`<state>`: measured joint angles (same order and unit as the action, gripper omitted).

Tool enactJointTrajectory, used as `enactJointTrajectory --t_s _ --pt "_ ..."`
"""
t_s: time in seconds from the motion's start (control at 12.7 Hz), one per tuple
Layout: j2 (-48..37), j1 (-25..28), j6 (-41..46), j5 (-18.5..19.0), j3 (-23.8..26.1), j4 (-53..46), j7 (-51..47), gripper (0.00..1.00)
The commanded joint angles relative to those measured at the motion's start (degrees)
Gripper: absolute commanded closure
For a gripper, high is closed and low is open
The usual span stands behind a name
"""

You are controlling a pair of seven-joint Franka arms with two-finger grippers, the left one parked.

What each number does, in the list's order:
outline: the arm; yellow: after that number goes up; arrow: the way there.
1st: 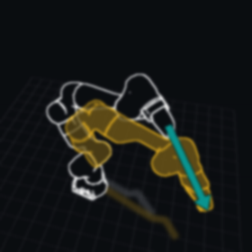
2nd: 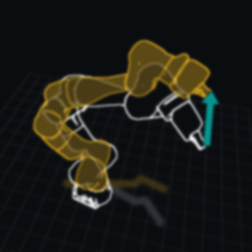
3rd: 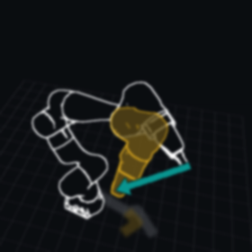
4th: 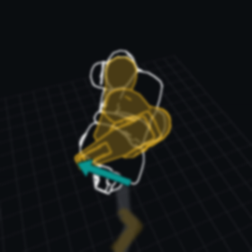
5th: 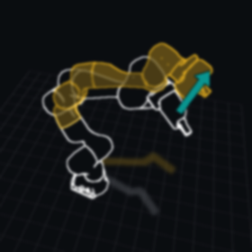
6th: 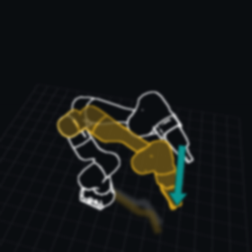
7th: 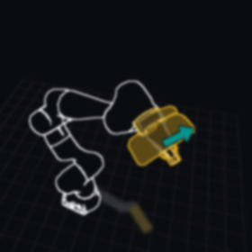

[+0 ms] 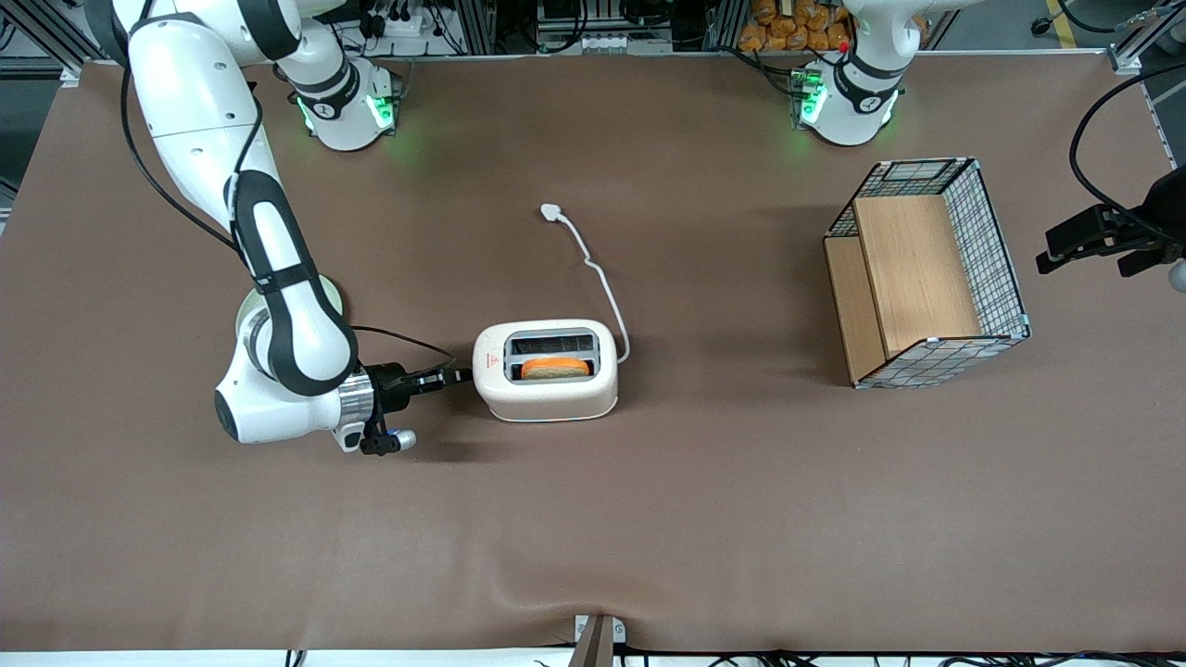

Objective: Press toaster button with right arm

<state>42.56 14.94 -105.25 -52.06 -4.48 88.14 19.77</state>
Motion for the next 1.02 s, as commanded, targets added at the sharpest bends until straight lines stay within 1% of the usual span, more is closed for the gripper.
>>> enactJointTrajectory --t_s 0.0,0.32,0.47,0.55,0.63,0.71,0.79,0.95 --pt "2.00 1.50 -0.58 -0.68 -0.61 -1.21 -0.33 1.00" --pt "1.29 -1.05 3.38 -0.15 -0.79 -4.55 -2.36 1.00" --pt "0.51 -1.75 3.91 -0.06 -0.88 -5.44 -3.15 1.00" --pt "0.15 -1.75 3.83 0.81 -0.88 -5.44 -3.07 0.99" --pt "-0.28 -1.84 3.83 1.77 -0.88 -5.61 -2.98 0.61" --pt "-0.38 -1.93 3.74 2.39 -0.88 -5.70 -3.06 0.12" --pt "-0.46 -2.19 3.82 2.49 -1.23 -5.79 -2.89 0.00" --pt "-1.51 -2.37 3.83 3.18 -1.84 -5.88 -2.98 0.00"
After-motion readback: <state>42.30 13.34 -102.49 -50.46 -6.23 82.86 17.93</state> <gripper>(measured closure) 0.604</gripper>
